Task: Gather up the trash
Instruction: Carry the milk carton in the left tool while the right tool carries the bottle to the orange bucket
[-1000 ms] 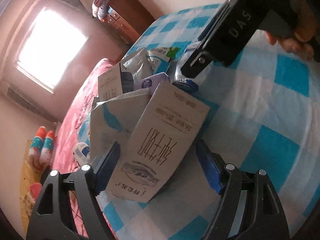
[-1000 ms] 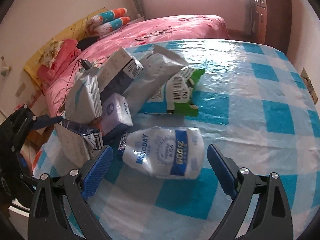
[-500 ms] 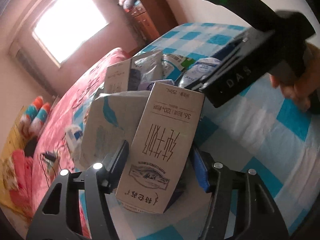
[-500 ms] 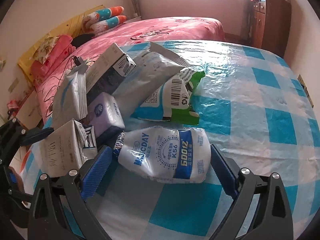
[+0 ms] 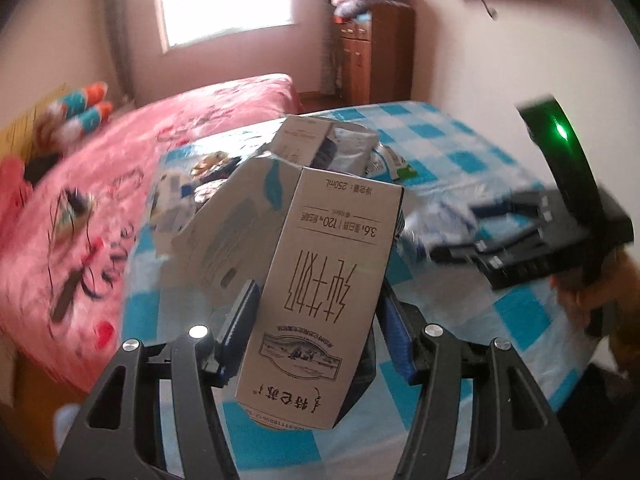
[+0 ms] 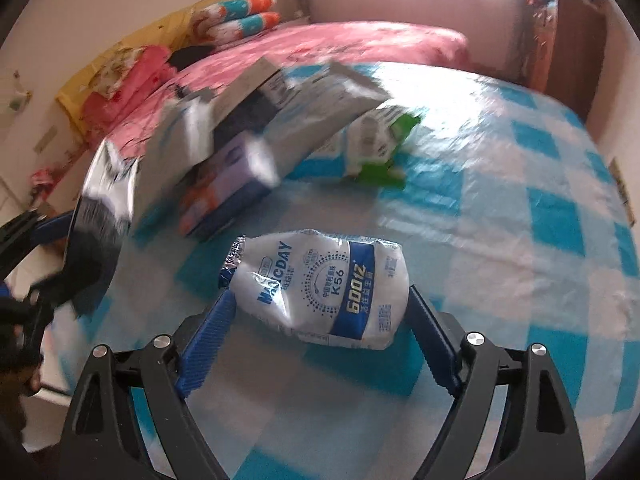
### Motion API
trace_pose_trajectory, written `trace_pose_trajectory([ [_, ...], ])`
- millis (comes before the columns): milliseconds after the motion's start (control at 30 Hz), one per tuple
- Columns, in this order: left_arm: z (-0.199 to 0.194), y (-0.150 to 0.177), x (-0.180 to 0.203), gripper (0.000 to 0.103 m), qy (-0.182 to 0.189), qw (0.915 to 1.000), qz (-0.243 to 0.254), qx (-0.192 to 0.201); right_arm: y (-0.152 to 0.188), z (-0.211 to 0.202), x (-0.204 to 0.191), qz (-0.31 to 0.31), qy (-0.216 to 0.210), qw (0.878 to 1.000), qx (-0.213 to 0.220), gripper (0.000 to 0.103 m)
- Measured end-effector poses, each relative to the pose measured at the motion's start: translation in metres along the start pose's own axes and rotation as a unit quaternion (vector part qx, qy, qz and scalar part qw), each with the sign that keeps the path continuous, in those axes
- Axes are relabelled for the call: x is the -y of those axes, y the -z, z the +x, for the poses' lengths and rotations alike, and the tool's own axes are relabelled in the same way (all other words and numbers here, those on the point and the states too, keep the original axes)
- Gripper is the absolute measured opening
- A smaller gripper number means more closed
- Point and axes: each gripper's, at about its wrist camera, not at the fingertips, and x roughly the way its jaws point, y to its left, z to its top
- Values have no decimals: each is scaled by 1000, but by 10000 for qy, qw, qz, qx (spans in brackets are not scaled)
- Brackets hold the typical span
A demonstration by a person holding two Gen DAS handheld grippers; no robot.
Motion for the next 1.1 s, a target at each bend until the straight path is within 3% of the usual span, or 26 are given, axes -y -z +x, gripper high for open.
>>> trace_pose_trajectory([
  [100, -11, 6, -14, 59, 107, 9991, -398, 29, 13, -9, -16, 63, -777, 9965, -294, 86],
  [133, -14, 10, -17, 59, 140, 9985, -519, 32, 16, -14, -22, -12, -791, 9964, -290, 86],
  [233, -21, 20, -26, 59, 203, 9966, -793, 24, 18, -23, -28, -115, -533, 9984, -114, 87],
  [333, -25, 28, -35, 60, 281, 9937, -1083, 34, 13, -22, -36, -538, 63, 9985, 120, 90],
  [467, -30, 36, -43, 60, 355, 9903, -1343, 64, 7, -6, -50, -1168, 108, 9929, 183, 90],
  [633, -36, 48, -53, 60, 402, 9868, -1566, 96, 14, 22, -65, -1747, 319, 9841, -58, 91],
  [800, -37, 59, -64, 60, 444, 9832, -1767, 104, 19, 22, -68, -1802, 315, 9831, -47, 88],
  [867, -38, 62, -68, 60, 500, 9810, -1869, 118, 20, 20, -68, -1766, 322, 9837, -29, 77],
  [1100, -44, 73, -79, 60, 553, 9762, -2082, 232, 27, 12, -73, -1487, 206, 9887, -52, 75],
])
